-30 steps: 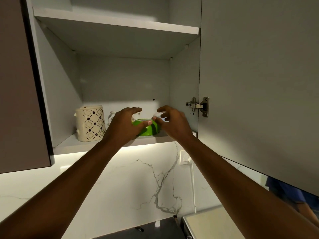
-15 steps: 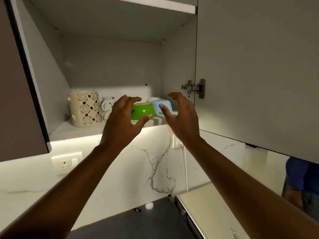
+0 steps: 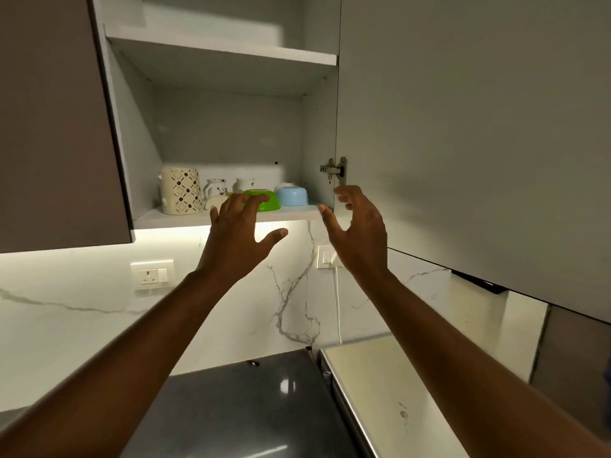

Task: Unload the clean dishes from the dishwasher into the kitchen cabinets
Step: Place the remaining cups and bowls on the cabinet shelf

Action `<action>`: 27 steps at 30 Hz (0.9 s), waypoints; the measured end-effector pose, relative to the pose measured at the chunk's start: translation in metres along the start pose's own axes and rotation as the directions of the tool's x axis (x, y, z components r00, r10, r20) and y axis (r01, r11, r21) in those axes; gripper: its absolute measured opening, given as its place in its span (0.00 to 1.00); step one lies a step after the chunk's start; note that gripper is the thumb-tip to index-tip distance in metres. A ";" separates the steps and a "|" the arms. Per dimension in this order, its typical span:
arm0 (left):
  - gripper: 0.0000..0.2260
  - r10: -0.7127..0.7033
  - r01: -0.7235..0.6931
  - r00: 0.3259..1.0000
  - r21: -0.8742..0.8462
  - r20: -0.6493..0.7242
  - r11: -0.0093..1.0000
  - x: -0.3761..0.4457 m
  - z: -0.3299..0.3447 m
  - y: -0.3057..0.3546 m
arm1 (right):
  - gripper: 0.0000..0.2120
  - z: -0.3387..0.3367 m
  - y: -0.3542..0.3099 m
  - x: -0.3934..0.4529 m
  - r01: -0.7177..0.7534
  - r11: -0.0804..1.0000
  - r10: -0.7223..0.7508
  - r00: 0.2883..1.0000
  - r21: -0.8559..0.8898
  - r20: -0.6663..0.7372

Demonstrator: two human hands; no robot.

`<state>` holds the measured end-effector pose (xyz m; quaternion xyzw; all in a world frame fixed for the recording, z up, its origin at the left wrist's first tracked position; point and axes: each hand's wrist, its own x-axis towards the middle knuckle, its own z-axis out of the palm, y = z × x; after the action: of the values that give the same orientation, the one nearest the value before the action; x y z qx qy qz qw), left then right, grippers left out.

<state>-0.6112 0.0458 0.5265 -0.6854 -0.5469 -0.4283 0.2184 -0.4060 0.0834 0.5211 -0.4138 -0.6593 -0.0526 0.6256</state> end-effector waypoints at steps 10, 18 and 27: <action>0.29 -0.106 0.106 0.994 0.009 0.029 0.994 -0.069 -0.052 0.078 | 0.21 -0.094 -0.021 -0.045 -0.028 0.992 0.024 0.999 0.122 0.034; 0.30 -0.178 0.179 0.984 -0.035 0.028 0.983 -0.096 -0.092 0.106 | 0.20 -0.145 -0.045 -0.064 -0.015 0.979 0.017 1.000 0.203 -0.008; 0.29 -0.150 0.143 0.988 -0.143 -0.041 0.979 -0.122 -0.114 0.111 | 0.16 -0.188 -0.066 -0.089 -0.007 0.981 0.015 0.999 0.193 -0.041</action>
<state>-0.5517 -0.1445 0.5055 -0.6455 -0.5588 -0.4980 0.1520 -0.3104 -0.1123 0.5129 -0.3540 -0.6457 0.0063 0.6766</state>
